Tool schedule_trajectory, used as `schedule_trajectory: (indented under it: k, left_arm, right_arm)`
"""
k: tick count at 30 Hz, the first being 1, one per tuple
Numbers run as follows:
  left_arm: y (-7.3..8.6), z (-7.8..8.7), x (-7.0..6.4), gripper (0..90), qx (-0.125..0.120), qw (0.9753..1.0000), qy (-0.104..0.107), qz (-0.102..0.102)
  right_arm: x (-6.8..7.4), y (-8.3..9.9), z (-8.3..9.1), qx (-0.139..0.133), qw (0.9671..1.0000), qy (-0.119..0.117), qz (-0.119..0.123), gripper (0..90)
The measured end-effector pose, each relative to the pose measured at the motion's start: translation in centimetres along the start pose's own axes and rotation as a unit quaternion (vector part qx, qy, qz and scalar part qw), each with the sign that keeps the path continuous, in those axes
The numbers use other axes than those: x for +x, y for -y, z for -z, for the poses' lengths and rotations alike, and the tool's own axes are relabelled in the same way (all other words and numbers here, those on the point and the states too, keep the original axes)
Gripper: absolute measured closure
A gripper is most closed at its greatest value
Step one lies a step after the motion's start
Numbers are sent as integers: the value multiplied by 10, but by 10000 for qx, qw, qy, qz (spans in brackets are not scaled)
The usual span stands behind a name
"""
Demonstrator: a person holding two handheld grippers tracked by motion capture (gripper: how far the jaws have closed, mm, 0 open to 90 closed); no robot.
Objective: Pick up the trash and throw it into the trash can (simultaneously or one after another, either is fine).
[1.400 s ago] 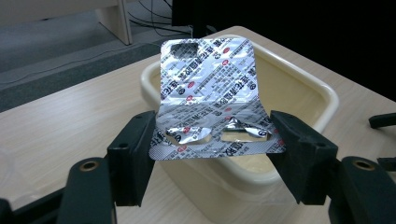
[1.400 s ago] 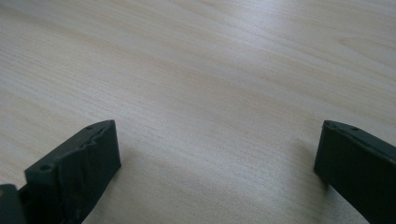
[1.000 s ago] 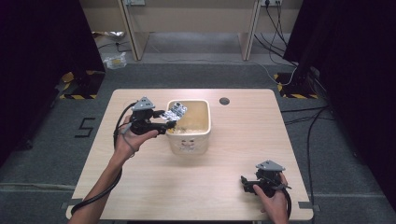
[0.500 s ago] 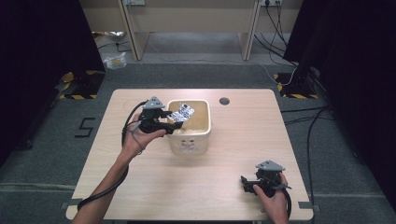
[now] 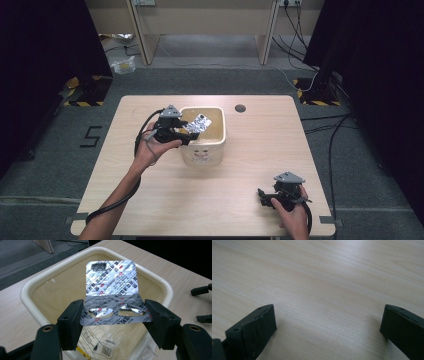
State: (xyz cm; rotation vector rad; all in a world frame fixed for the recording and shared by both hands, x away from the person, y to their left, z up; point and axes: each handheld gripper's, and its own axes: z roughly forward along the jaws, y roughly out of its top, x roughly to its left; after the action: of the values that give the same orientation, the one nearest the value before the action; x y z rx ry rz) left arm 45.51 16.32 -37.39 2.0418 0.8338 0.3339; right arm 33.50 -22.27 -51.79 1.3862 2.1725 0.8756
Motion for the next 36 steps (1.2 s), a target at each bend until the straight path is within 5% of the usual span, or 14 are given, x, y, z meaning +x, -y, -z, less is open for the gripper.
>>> schedule_trajectory:
  k: [17,36]
  left_arm:
    - [-3,0,2,298,-152,9997,66,186]
    - [0,32,25,278,-457,9979,-222,399]
  right_arm:
    - [0,0,0,-4,10000,3,2,4]
    - [0,0,0,1,10000,0,1,4]
